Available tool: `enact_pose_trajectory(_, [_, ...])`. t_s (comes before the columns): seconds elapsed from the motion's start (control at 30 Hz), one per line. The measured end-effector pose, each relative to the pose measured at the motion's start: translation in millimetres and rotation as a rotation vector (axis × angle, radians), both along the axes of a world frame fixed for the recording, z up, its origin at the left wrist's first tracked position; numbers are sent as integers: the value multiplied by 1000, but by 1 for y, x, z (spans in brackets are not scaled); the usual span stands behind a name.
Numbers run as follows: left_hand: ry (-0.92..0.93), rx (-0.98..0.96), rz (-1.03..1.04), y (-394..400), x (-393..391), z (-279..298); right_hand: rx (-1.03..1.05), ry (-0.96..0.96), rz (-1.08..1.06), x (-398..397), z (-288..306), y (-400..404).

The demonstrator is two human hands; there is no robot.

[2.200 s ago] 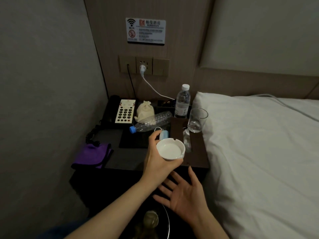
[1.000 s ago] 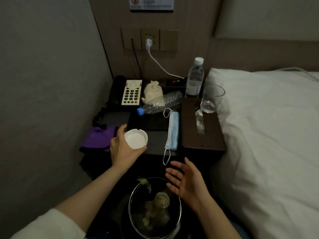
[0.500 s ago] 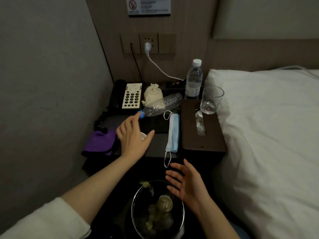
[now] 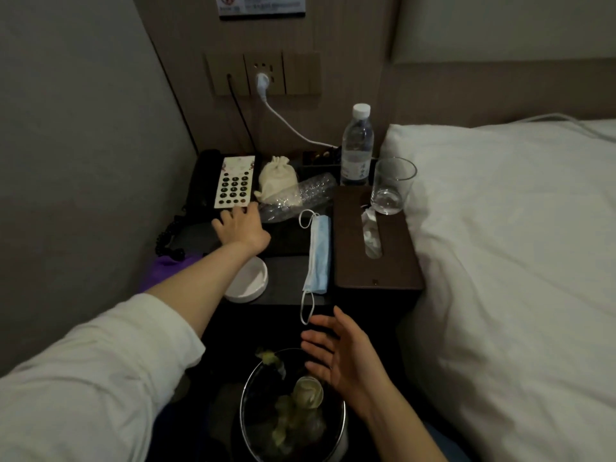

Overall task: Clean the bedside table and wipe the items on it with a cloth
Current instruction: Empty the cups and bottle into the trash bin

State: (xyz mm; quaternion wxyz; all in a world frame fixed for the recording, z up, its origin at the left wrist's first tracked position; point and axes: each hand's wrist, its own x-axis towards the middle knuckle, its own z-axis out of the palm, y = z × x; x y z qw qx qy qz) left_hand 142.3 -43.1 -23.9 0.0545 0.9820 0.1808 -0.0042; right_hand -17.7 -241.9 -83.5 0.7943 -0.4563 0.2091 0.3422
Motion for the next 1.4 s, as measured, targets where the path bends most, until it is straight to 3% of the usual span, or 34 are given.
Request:
enact_pose_trajectory(0.17, [-53, -86, 57, 1, 7, -7, 13, -21, 3, 1, -3, 2])
enact_pose_trajectory(0.43, [-139, -51, 53, 4, 12, -16, 42, -24, -8, 2, -4, 1])
enact_pose_trajectory(0.7, [-370, -137, -11, 15, -1, -7, 39, -26, -29, 2, -3, -1])
enact_pose_trajectory(0.83, [-500, -252, 49, 21, -18, 13, 29, -48, -34, 2, -1, -2])
enact_pose_trajectory(0.93, [-679, -454, 59, 28, -42, 34, 32, -75, -48, 1, 4, -2])
enact_pose_trajectory(1.03, [-886, -648, -111, 37, -79, 59, 41, -128, -90, 0, 11, -4])
enact_pose_trajectory(1.1, [-961, -680, -233, 39, -108, 75, 66, -178, -136, 1, 16, -5])
enact_pose_trajectory(1.23, [-941, -671, -363, 37, -162, 84, 50, -242, -202, -2, 20, -8])
enact_pose_trajectory(1.4, [-696, -647, -444, 17, -193, 49, -11, -288, -239, -9, 21, -9])
